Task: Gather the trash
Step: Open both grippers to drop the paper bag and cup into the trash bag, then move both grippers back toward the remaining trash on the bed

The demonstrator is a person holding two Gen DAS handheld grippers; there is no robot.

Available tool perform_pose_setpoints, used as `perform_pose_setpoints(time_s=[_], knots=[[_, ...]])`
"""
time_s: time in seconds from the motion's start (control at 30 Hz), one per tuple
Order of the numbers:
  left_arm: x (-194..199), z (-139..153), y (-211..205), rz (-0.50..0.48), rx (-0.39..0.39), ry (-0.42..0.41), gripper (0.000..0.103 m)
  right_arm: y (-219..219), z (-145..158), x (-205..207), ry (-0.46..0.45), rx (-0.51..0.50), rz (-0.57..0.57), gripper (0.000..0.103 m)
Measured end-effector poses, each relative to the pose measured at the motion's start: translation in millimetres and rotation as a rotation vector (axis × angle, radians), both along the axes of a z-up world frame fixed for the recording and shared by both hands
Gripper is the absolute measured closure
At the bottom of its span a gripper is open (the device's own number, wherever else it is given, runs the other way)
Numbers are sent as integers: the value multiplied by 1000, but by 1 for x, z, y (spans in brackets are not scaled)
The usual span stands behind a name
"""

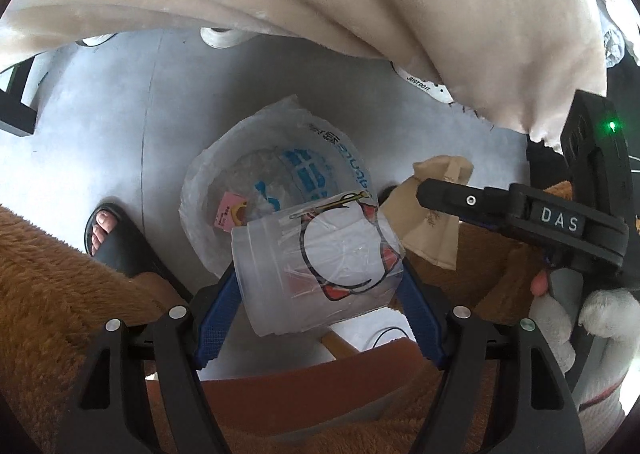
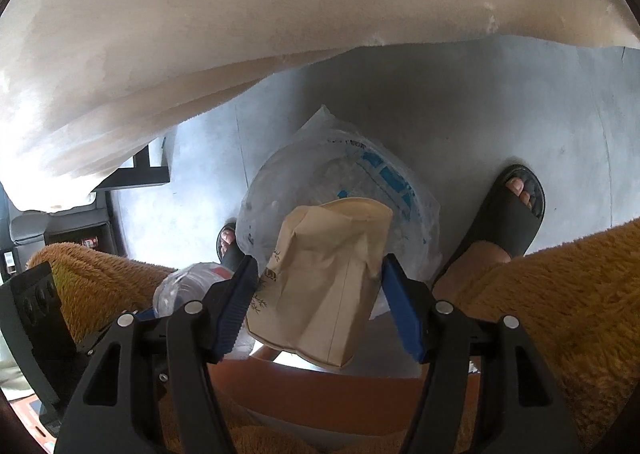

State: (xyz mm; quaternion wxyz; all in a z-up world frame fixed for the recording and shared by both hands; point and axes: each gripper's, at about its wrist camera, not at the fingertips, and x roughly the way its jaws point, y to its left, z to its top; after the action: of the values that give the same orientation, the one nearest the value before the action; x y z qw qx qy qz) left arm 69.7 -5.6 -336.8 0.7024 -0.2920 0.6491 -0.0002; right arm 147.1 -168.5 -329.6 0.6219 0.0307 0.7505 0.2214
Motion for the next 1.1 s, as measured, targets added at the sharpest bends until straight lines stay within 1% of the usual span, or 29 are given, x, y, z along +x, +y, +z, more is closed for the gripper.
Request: perform_pose_setpoints(time_s=[0.07,0.1,0.13,0.17,0.23,0.33,0.57,0.67,0.8,0.93,1.1], knots=[[0,1,-1,-3,0,-8,27,1,-3,1,11,5,-1,37],[0,1,-1,-4,-1,-5,21,0,-3,1,11,8,-5,31],[0,1,0,0,12,2,17,-1,-2,1,8,7,-12,29],[-1,-1,1,8,15,5,14,-3,-1,2,6,7,-21,28],[-2,-2,3,20,3,13,14,-6,0,2,10,14,-35,28],[-4,3,4,27,16,-5,14,-7,5,1,1,19,-36,28],[-6,29,5,18,53,-72,14,-7,36,-5,-50,53,-11,28],[-6,45,9,20,75,-113,14,-7,55,-4,-88,68,5,28],[-2,75,16,29,103,-180,14,-10,81,1,-124,101,8,28],[3,107,27,34,127,-249,14,-11,114,7,-169,147,16,28],[9,145,39,37,162,-326,14,-12,159,16,-260,197,36,28]])
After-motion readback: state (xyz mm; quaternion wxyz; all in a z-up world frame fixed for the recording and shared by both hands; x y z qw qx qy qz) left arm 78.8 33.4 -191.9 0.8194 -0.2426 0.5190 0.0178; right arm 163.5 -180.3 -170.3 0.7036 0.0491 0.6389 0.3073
